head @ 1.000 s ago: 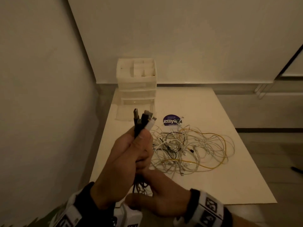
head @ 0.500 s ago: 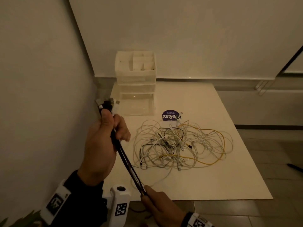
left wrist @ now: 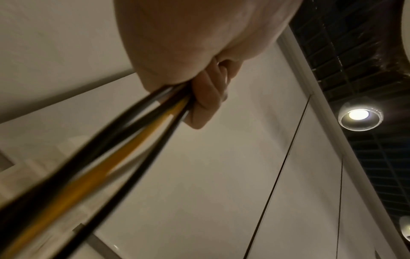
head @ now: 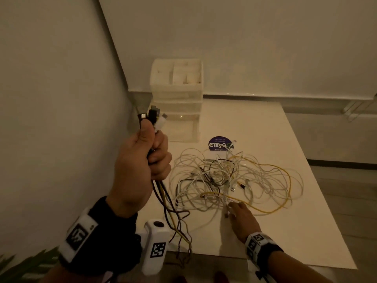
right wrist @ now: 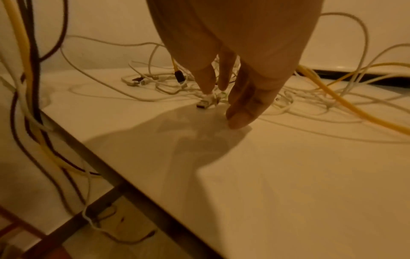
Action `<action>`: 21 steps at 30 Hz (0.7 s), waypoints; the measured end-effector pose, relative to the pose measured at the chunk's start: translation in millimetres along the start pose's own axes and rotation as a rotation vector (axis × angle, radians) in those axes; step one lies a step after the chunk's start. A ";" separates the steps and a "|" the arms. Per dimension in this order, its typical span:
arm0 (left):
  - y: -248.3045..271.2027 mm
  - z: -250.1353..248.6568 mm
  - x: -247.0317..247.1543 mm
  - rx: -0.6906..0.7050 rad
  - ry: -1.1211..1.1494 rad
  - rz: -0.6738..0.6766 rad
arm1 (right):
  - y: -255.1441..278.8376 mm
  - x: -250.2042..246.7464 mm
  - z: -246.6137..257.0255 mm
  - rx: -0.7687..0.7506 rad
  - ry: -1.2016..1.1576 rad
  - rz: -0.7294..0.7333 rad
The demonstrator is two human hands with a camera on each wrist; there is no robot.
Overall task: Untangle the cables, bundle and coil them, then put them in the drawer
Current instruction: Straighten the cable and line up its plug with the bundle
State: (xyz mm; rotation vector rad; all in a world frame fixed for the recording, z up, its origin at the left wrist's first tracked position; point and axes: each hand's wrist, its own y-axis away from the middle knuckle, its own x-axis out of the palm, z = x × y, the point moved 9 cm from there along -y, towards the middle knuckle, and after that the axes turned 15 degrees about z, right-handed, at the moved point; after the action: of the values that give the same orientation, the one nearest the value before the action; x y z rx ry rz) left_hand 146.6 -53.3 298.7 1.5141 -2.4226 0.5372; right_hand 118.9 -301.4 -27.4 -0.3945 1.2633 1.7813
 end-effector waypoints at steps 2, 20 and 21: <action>-6.0 -8.8 3.0 0.022 -0.014 -0.024 | -6.6 0.6 2.7 0.009 0.009 0.004; -10.1 13.4 25.7 0.038 -0.111 -0.096 | 7.9 -162.1 56.4 -0.030 -0.013 -0.068; -12.7 16.2 28.7 0.034 -0.112 -0.084 | 11.3 -176.7 63.8 -0.027 0.056 -0.080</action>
State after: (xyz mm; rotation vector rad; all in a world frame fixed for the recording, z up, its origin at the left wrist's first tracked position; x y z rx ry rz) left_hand 145.4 -88.6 297.4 1.6947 -2.4298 0.4915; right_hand 221.9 -330.9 127.2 -0.5073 1.2460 1.7320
